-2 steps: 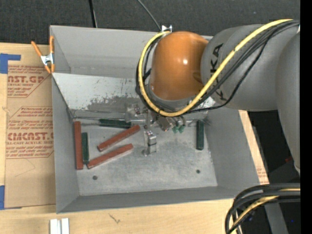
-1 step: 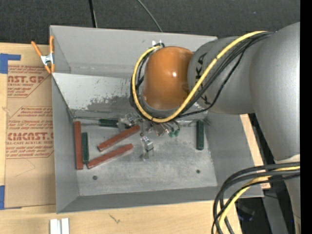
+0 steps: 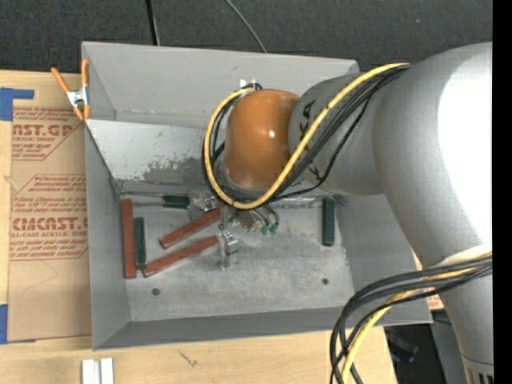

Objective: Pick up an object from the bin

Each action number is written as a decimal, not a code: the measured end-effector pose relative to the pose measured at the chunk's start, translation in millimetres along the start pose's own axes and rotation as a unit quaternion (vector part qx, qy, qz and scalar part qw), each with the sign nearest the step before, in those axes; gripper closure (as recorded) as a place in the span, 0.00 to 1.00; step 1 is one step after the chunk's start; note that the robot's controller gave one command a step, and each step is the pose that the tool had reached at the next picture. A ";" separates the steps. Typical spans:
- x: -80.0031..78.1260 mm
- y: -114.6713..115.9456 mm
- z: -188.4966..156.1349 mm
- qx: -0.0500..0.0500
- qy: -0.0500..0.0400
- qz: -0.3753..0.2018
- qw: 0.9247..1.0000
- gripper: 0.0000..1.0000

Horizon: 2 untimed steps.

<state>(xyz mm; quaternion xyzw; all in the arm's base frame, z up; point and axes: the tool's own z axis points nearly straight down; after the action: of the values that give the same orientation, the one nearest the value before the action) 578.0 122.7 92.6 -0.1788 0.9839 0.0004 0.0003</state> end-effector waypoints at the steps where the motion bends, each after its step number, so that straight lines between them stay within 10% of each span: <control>1: -21.6 19.2 22.0 0.000 -0.002 -0.155 0.988 1.00; 2: -21.7 19.2 21.9 0.000 -0.002 -0.155 0.988 1.00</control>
Offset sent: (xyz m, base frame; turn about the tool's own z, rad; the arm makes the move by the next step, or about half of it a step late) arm 0.0000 0.0000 0.0000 0.0000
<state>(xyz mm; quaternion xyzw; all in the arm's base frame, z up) 591.6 148.3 70.6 -0.3292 0.9442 0.0009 0.0018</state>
